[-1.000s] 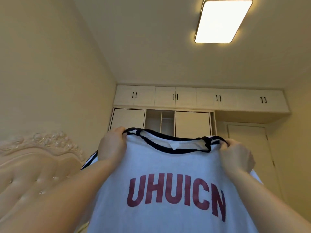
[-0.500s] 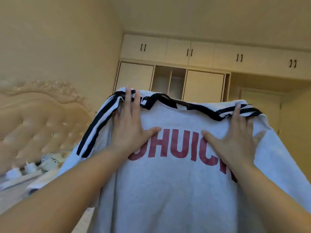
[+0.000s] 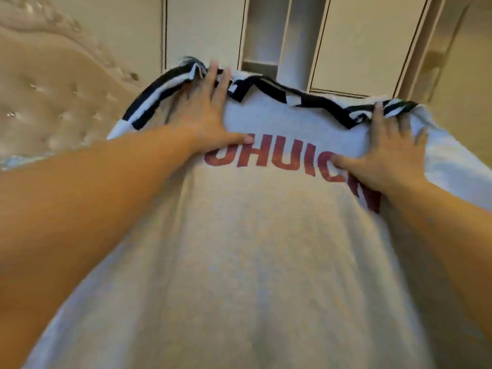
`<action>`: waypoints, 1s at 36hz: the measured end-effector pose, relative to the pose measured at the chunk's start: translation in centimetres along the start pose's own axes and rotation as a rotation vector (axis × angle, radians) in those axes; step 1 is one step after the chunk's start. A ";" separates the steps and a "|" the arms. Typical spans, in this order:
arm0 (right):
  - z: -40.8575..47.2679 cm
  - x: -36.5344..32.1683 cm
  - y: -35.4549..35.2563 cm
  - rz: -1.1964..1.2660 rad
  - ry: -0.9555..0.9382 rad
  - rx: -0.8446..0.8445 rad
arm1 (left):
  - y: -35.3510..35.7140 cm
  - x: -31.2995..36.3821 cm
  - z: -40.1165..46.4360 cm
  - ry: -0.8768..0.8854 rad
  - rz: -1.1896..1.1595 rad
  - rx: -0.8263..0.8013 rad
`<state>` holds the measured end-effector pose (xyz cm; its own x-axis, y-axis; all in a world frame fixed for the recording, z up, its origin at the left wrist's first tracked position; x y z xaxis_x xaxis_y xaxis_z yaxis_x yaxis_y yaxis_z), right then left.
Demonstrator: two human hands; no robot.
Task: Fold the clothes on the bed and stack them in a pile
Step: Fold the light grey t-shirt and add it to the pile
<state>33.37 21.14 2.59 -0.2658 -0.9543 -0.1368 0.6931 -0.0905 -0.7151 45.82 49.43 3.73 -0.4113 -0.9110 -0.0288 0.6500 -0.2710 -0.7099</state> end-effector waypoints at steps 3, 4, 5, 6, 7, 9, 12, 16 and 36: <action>1.7 1.1 11.5 -0.107 0.093 -0.220 | 11.1 0.5 1.3 -0.222 -0.076 -0.360; 1.5 1.0 15.1 -0.073 0.156 -0.286 | 14.8 1.5 0.8 -0.296 -0.121 -0.438; 1.0 0.7 18.8 -0.011 0.222 -0.371 | 18.6 2.7 -0.1 -0.328 -0.152 -0.520; 0.2 0.3 22.3 0.058 0.280 -0.487 | 22.2 4.0 -1.2 -0.297 -0.149 -0.612; -1.2 -0.1 25.6 0.098 0.308 -0.618 | 25.5 5.1 -2.8 -0.228 -0.122 -0.712; -4.6 -0.1 31.6 0.075 0.311 -0.798 | 31.2 6.0 -6.4 -0.110 -0.041 -0.863; -7.3 2.0 36.8 0.033 0.306 -0.754 | 36.5 4.9 -9.8 -0.102 -0.017 -0.804; -7.3 3.0 37.9 0.052 0.250 -0.773 | 37.6 3.9 -10.3 -0.057 0.002 -0.739; -27.4 3.7 18.3 0.107 0.077 -0.846 | 19.0 5.5 -29.9 0.078 -0.110 -0.831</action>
<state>26.67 23.78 -29.79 -0.2933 -0.9209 -0.2567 -0.0084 0.2710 -0.9625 36.86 48.57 -30.96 -0.5072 -0.8607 0.0437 -0.0658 -0.0120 -0.9978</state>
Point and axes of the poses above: each hand's wrist, its own z-axis towards the middle knuckle, its own y-axis out of the palm, x = y × z, the point moved 1 cm from there along z, towards the middle knuckle, and after that the axes turned 8 degrees about z, right-handed, at the moved point
